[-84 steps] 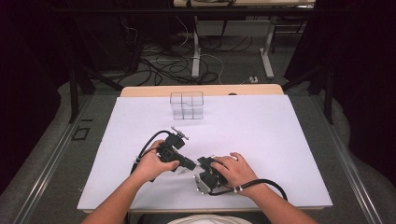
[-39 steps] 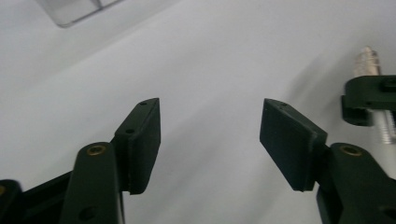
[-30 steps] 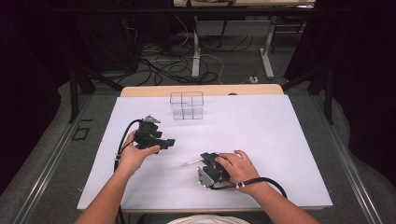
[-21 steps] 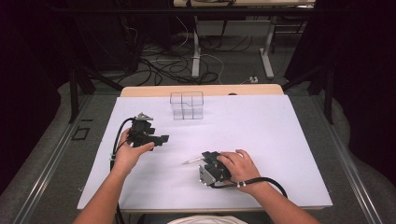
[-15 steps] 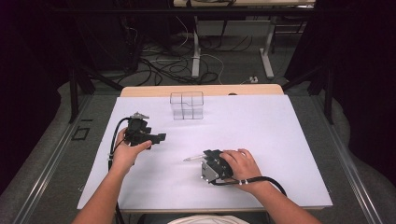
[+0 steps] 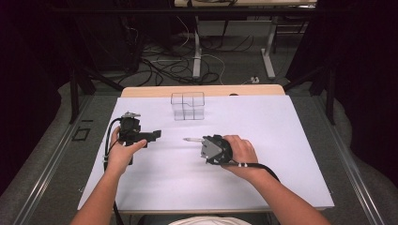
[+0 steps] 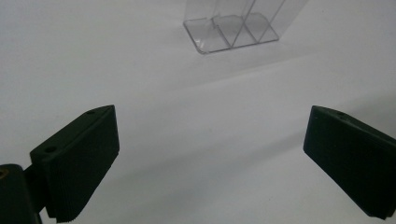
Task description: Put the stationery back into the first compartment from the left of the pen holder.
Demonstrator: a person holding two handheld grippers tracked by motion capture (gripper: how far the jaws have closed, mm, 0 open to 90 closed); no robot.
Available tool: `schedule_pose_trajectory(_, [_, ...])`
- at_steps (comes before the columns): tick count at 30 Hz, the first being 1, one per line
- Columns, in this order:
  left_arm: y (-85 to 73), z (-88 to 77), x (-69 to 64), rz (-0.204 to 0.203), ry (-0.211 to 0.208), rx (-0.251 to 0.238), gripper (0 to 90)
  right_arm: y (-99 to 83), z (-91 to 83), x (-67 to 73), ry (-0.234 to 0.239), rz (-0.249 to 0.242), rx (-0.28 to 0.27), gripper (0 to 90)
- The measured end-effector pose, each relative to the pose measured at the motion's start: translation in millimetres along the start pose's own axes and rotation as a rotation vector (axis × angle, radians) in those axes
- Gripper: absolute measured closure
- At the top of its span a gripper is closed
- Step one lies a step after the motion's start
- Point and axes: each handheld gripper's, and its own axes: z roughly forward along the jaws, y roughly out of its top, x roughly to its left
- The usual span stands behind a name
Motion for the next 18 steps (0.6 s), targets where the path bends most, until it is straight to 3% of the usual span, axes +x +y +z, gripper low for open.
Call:
schedule_pose_trajectory(3, [0.0, -0.9, 4.4, -0.035, 0.008, -0.003, 3.5, 2.5, 4.3, -7.6, 0.003, 0.036, 0.009, 79.4])
schedule_pose_trajectory(8, [-2.0, -0.6, 10.2, -0.068, 0.01, -0.004, 1.7, 11.0, 18.1, -28.1, 0.027, 0.158, -0.007, 79.4])
schedule_pose_trajectory(9, [-2.2, -0.8, 11.0, -0.072, 0.009, 0.0, 1.7, 11.0, 18.1, -28.1, 0.027, 0.158, -0.007, 79.4])
schedule_pose_trajectory(11, [-3.1, -0.8, 12.7, -0.071, -0.002, -0.002, 0.2, 16.0, 23.5, -37.4, 0.029, 0.233, -0.011, 79.4])
schedule_pose_trajectory(15, [-4.3, -1.1, 14.5, -0.036, 0.003, 0.0, 0.2, 20.4, 30.0, -47.9, 0.041, 0.283, -0.034, 79.4])
schedule_pose_trajectory(18, [-5.3, -0.6, 14.8, -0.013, 0.036, -0.014, 0.1, 25.0, 35.8, -57.6, 0.055, 0.347, -0.044, 79.4])
